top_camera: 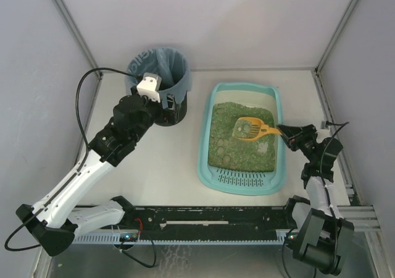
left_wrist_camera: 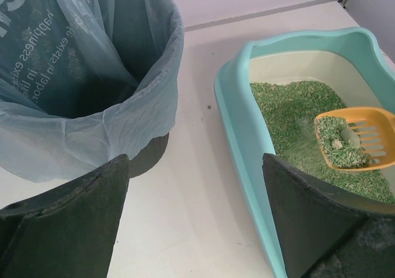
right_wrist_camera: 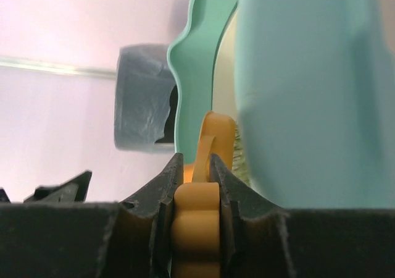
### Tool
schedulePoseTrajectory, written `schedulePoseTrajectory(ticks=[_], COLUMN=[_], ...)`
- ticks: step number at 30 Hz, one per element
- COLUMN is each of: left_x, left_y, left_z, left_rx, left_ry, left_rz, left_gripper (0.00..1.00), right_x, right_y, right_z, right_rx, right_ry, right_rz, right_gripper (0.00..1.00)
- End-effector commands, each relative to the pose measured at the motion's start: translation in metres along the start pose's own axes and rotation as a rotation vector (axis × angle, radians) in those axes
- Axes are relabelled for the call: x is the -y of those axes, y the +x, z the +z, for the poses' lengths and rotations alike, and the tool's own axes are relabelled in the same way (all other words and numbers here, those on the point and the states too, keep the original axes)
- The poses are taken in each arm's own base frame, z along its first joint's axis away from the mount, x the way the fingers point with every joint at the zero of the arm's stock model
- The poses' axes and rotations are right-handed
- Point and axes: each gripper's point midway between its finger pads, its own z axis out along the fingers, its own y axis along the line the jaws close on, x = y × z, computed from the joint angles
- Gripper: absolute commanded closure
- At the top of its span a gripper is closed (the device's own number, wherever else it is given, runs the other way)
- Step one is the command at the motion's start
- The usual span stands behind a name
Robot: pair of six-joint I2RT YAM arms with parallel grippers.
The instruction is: Clean the litter box
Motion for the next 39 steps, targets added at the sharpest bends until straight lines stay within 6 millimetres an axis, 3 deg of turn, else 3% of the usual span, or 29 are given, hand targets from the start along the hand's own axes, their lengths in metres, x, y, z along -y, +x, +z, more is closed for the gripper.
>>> schedulePoseTrajectory(ticks=[1, 5, 9, 13, 17, 21, 25, 29, 33, 37, 39], left_x=[-0.006, -0.008, -0.009, -0.01, -0.011, -0.009, -0.012, -0.011, -0.015, -0.022, -0.025], left_y=[-0.008, -0.008, -0.009, -0.009, -0.008, -0.008, -0.008, -0.007, -0.008, -0.01, -0.011], left_z=[-0.001, -0.002, -0.001, -0.001, 0.0, 0.001, 0.001, 0.003, 0.002, 0.005, 0.006], left_rx=[0.044, 0.042, 0.045, 0.039, 0.04, 0.032, 0.037, 0.028, 0.036, 0.032, 0.032], left_ry=[-0.021, -0.031, -0.032, -0.032, -0.034, -0.025, -0.031, -0.026, -0.039, -0.052, -0.058], left_rz=[-0.028, -0.029, -0.036, -0.038, -0.044, -0.048, -0.05, -0.053, -0.062, -0.11, -0.128], left_gripper=[0.08, 0.08, 0.08, 0.08, 0.08, 0.09, 0.09, 0.09, 0.09, 0.09, 0.09], right_x=[-0.035, -0.015, -0.04, -0.013, -0.037, -0.013, -0.039, -0.014, -0.034, -0.015, -0.027], right_y=[0.014, -0.011, 0.014, -0.01, 0.013, -0.006, 0.013, -0.008, 0.008, -0.008, 0.002], right_z=[0.004, -0.005, 0.004, -0.005, 0.002, -0.004, 0.003, -0.004, 0.0, -0.002, 0.001], right_rx=[-0.076, 0.042, -0.091, 0.031, -0.084, 0.027, -0.079, 0.025, -0.054, 0.033, 0.001], right_ry=[-0.115, -0.064, -0.14, -0.055, -0.128, -0.057, -0.141, -0.06, -0.128, -0.047, -0.093], right_rz=[-0.087, 0.002, -0.079, 0.006, -0.087, -0.008, -0.079, -0.03, -0.094, -0.038, -0.06], right_gripper=[1.0, 1.0, 1.0, 1.0, 1.0, 1.0, 1.0, 1.0, 1.0, 1.0, 1.0])
